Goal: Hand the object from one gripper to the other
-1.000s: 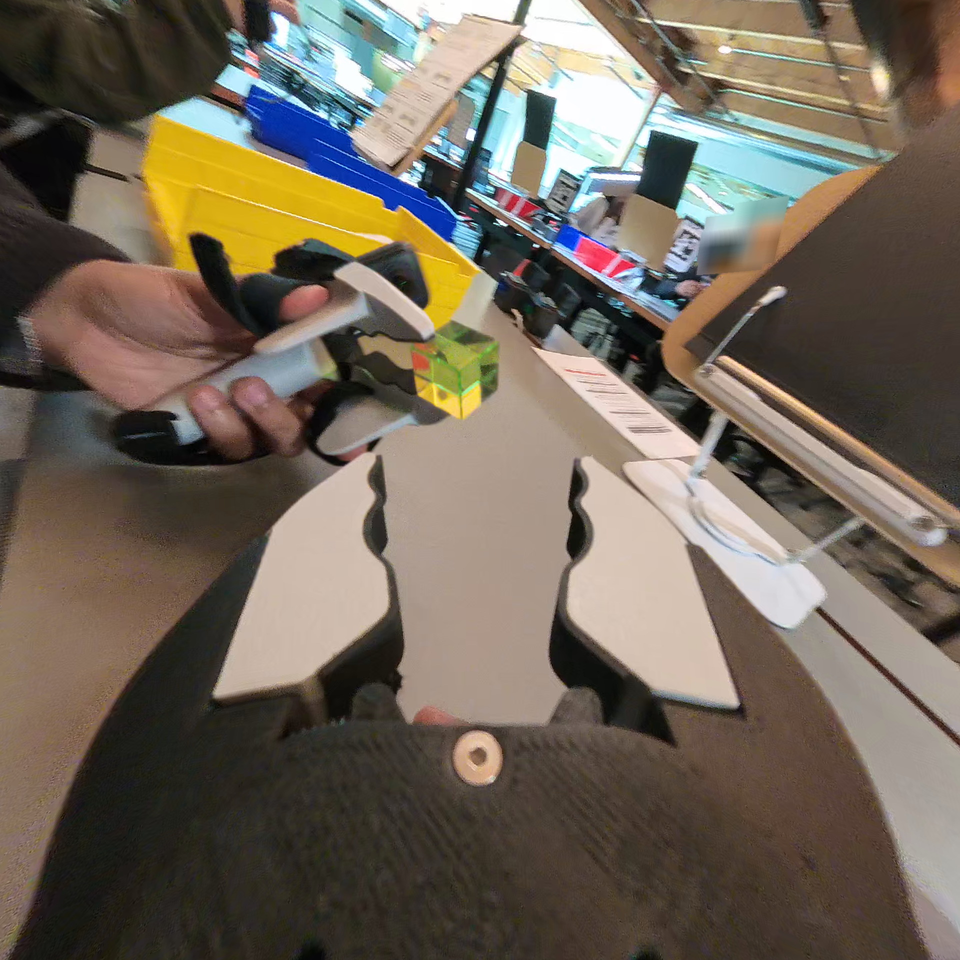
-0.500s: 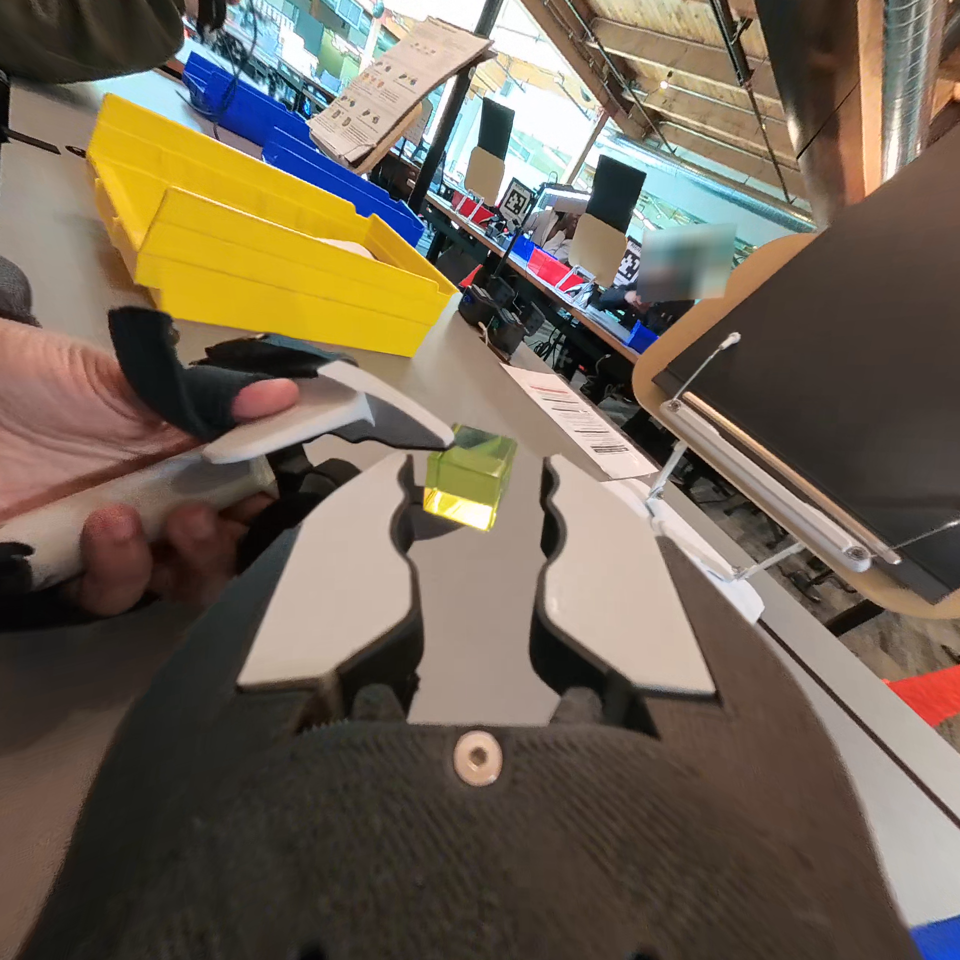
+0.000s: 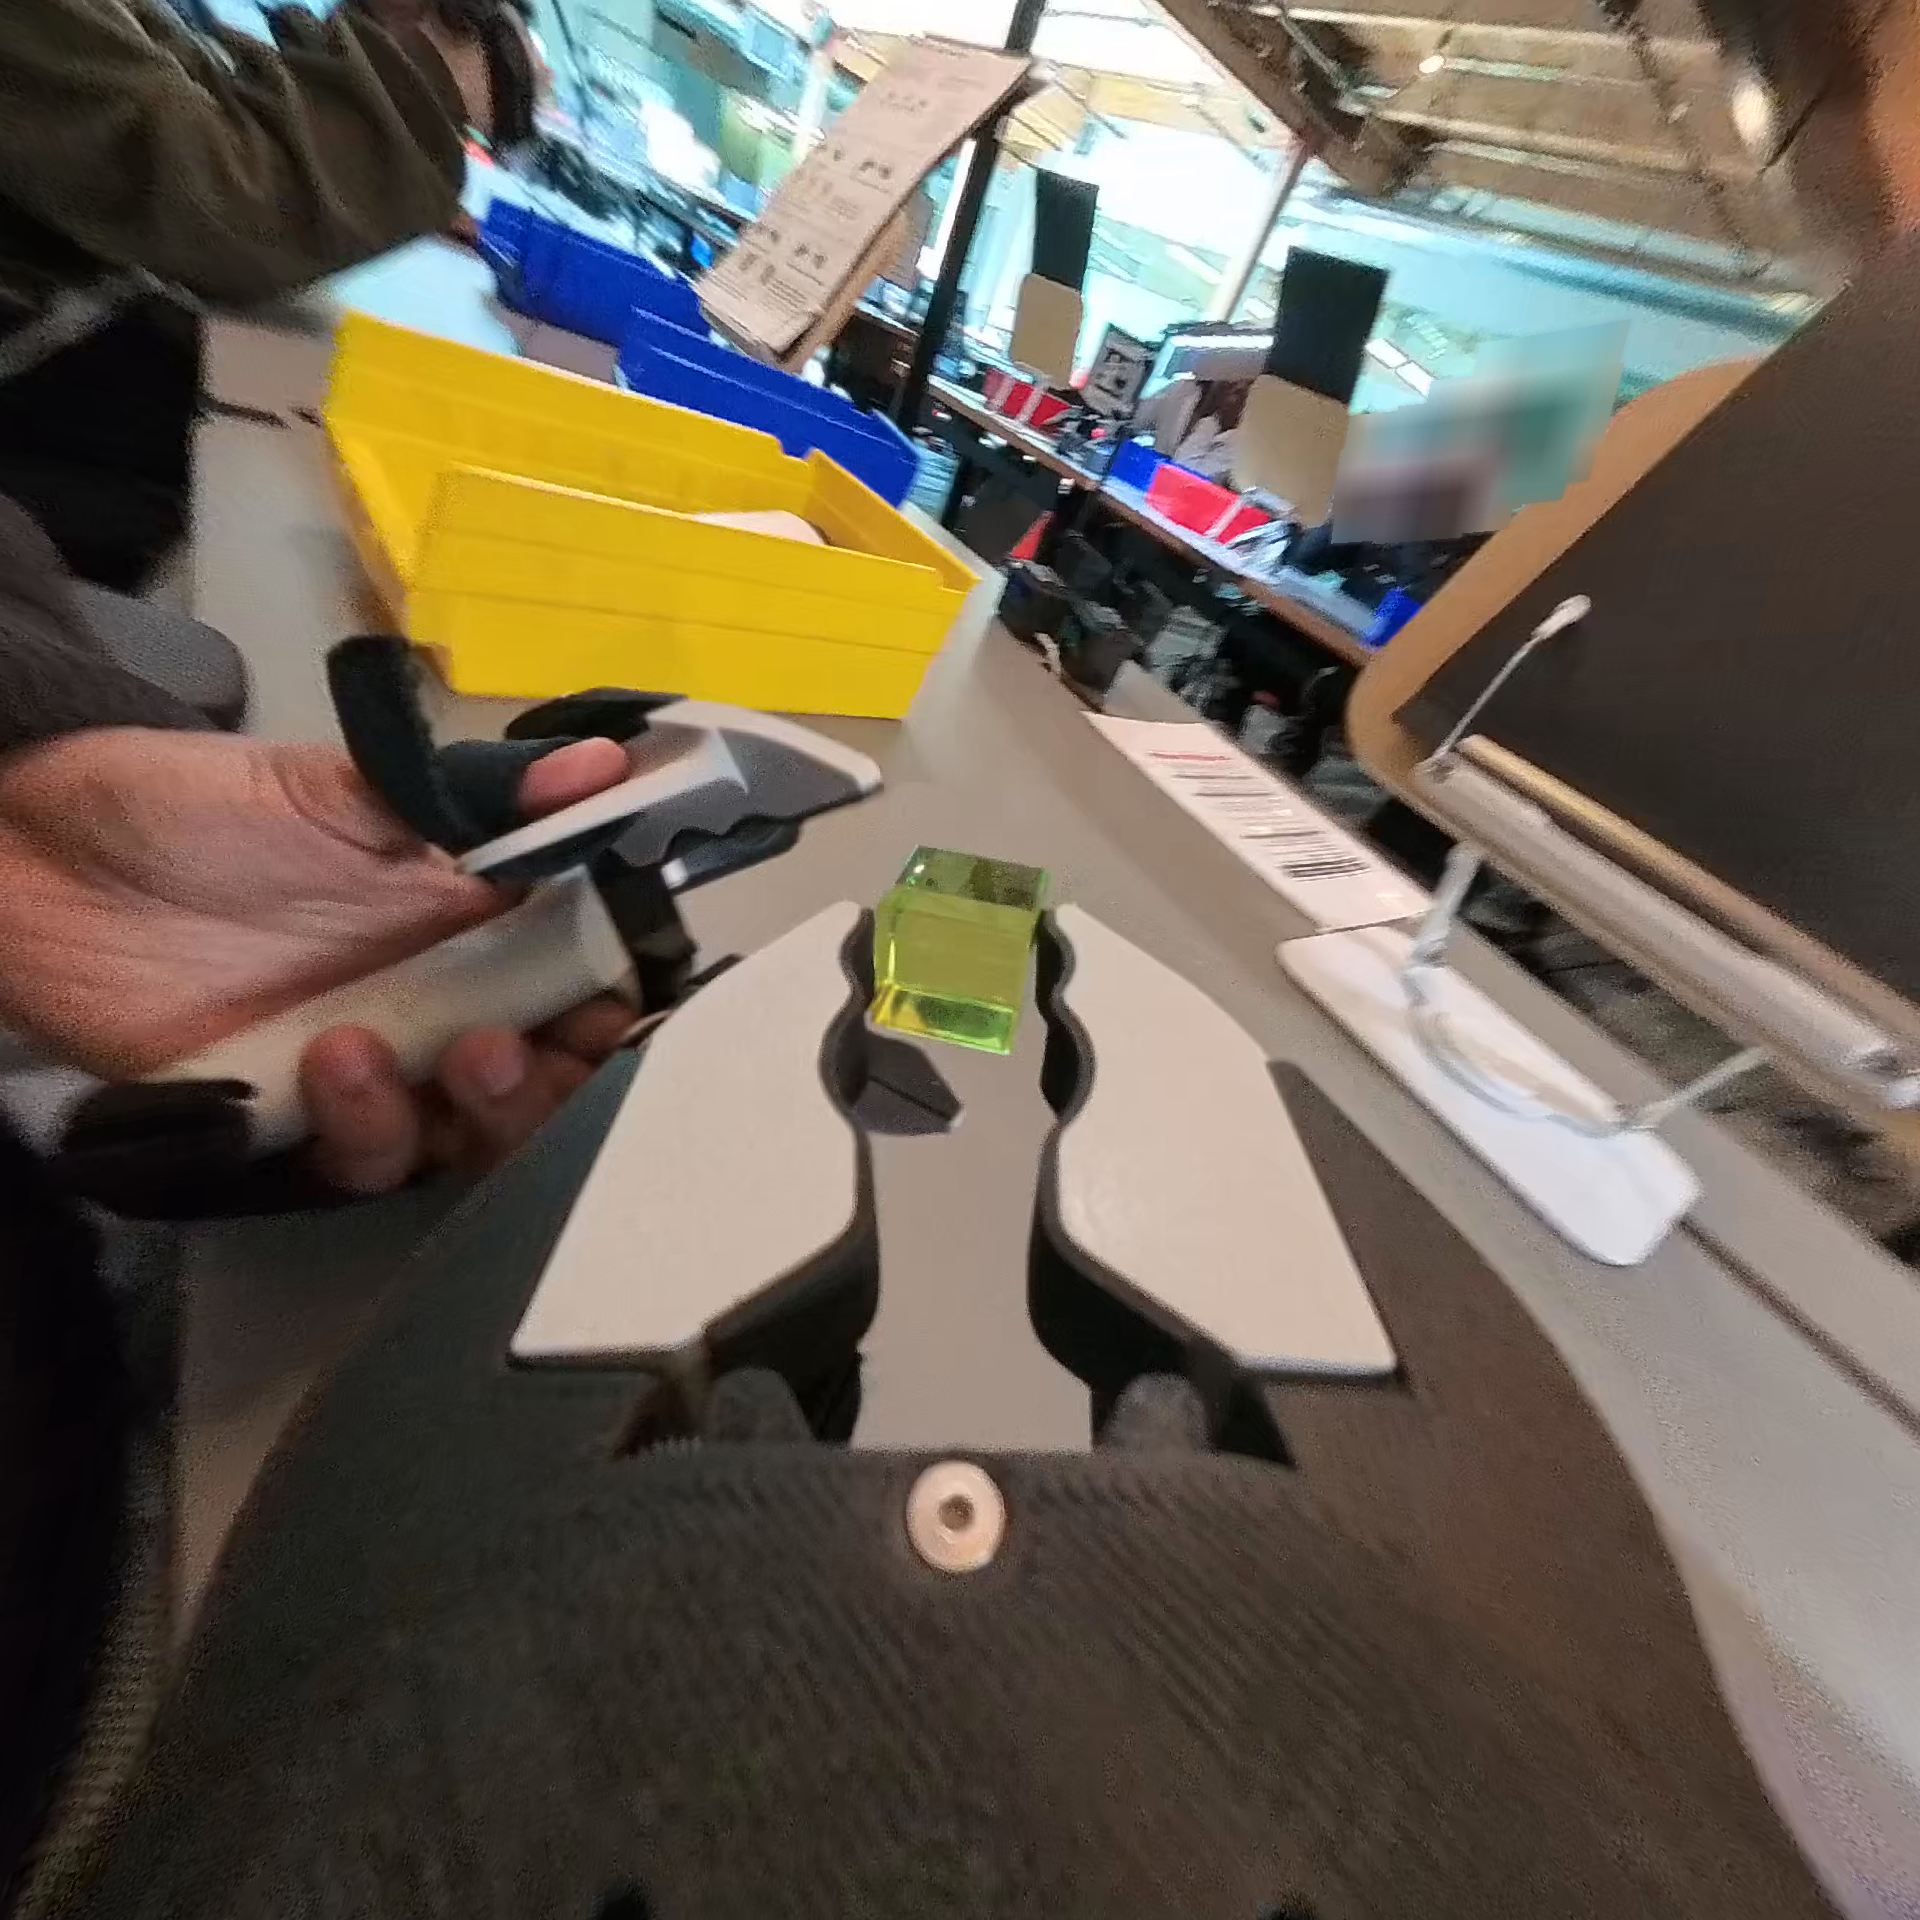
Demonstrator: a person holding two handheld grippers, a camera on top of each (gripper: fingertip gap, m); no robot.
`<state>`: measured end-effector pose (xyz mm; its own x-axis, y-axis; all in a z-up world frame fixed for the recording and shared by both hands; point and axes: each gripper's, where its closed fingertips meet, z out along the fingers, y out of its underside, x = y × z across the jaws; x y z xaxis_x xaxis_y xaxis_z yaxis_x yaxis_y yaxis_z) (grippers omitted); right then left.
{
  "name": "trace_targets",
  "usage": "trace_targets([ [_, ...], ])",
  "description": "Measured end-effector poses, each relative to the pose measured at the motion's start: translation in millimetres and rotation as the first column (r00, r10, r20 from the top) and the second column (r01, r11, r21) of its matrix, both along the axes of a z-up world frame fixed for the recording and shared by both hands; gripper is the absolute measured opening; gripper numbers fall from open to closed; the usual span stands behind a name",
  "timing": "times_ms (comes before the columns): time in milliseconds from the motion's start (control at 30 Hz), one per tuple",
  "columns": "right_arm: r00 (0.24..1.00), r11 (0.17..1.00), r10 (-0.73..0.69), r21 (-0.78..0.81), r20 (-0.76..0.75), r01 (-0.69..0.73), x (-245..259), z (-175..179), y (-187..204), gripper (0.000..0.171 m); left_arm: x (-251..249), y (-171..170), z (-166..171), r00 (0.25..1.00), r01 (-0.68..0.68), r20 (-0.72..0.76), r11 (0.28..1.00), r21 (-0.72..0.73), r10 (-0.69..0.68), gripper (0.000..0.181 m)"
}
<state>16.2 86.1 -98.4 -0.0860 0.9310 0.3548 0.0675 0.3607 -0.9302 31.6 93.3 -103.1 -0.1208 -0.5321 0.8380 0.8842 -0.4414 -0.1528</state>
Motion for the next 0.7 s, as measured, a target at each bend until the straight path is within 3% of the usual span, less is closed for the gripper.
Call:
trace_targets([
  [133, 0.987, 0.924, 0.158, -0.357, 0.024, -0.139, 6, -1, 3, 0.030, 6, -2, 14, 0.924, -0.049, -0.370, 0.989, 0.140, 0.098, 0.095],
  [233, 0.964, 0.754, 0.262, -0.616, -0.036, -0.228, 14, 7, 11, 0.030, 5, -3, 18, 0.789, -0.060, -0.581, 0.967, 0.246, 0.197, 0.096],
  [367, 0.901, 0.493, 0.409, -0.797, -0.142, -0.349, 24, 17, 10, 0.030, 10, -4, 11, 0.559, -0.012, -0.774, 0.936, 0.353, 0.299, 0.090],
  [533, 0.775, 0.252, 0.611, -0.887, -0.163, -0.386, 30, 7, -15, 0.030, 32, -13, -1, 0.215, 0.138, -0.877, 0.875, 0.464, 0.430, 0.075],
  [600, 0.740, 0.165, 0.649, -0.917, -0.177, -0.364, 30, 4, -22, 0.030, 39, -17, -3, 0.125, 0.184, -0.867, 0.847, 0.498, 0.482, 0.065],
  [700, 0.721, 0.085, 0.666, -0.939, -0.194, -0.332, 30, 2, -24, 0.031, 44, -20, -4, 0.054, 0.211, -0.848, 0.824, 0.526, 0.528, 0.052],
])
